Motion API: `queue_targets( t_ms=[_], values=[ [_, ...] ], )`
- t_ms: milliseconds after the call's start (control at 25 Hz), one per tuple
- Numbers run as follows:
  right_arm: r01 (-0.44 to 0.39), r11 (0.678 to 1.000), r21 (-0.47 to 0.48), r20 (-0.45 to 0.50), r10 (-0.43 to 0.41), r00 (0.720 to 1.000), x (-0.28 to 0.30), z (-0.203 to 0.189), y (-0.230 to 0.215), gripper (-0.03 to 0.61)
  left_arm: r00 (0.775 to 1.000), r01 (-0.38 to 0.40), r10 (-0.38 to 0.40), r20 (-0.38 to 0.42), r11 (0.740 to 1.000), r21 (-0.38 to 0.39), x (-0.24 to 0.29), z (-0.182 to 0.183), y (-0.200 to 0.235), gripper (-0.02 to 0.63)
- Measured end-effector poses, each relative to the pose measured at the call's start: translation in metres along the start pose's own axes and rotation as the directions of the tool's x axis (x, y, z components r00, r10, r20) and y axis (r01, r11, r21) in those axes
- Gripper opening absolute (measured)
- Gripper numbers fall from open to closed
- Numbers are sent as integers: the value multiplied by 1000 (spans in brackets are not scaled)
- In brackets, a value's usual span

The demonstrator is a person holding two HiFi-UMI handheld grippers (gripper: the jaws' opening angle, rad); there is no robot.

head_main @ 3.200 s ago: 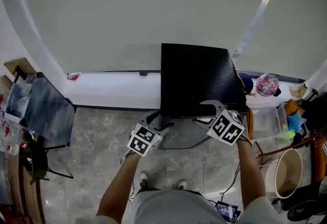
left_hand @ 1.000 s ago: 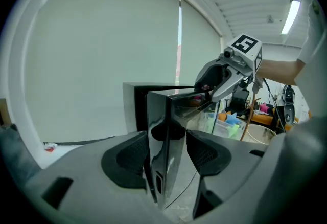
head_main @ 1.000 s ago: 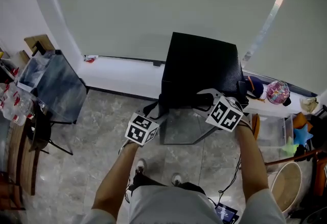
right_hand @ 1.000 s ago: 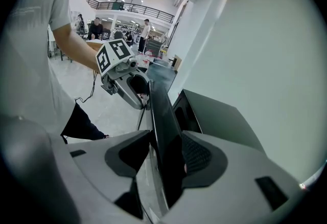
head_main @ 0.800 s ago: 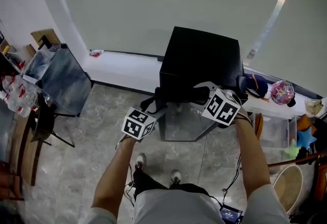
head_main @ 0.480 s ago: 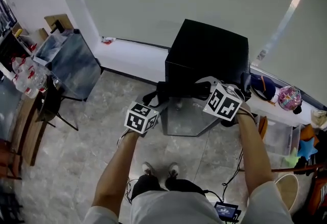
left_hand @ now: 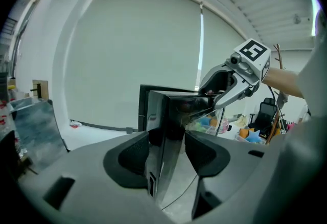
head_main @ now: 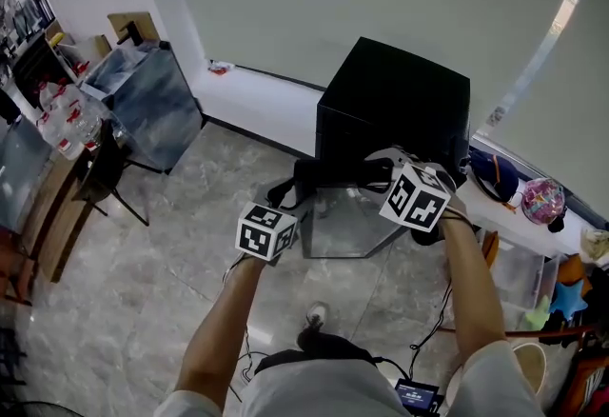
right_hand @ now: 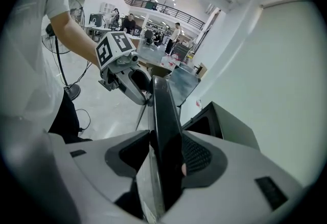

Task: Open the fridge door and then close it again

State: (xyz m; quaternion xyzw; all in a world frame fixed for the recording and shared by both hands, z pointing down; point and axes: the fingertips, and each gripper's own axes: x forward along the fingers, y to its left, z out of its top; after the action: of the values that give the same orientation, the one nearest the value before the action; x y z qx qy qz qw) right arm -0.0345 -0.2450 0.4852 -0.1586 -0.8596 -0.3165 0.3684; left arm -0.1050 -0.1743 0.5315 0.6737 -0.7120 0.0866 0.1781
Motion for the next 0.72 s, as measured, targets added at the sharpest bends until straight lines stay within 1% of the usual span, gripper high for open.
queue_targets(
  t_ms=[120, 280, 400, 520, 720],
  values=[
    [-6, 1000, -26, 4, 6, 1000, -4, 1, 6, 196, 999, -39, 39, 6, 999, -17, -9, -2, -8, 202],
    [-35, 996, -81, -15, 34, 999, -9, 1, 27, 198, 996, -84, 83, -13, 995, -45, -27, -15, -25, 202],
    [-40, 993, -113, -3, 40, 999, -17, 5, 32, 199, 993, -114, 115, 8, 993, -35, -37, -15, -34, 199],
    [-58, 989, -134, 10, 59, 998, -21, 5, 43, 201, 988, -150, 151, 13, 988, -36, -47, -23, -46, 196],
    [-64, 984, -166, 19, 68, 998, -30, 3, 59, 206, 978, -206, 207, 9, 976, -78, -60, -31, -66, 195]
  ],
)
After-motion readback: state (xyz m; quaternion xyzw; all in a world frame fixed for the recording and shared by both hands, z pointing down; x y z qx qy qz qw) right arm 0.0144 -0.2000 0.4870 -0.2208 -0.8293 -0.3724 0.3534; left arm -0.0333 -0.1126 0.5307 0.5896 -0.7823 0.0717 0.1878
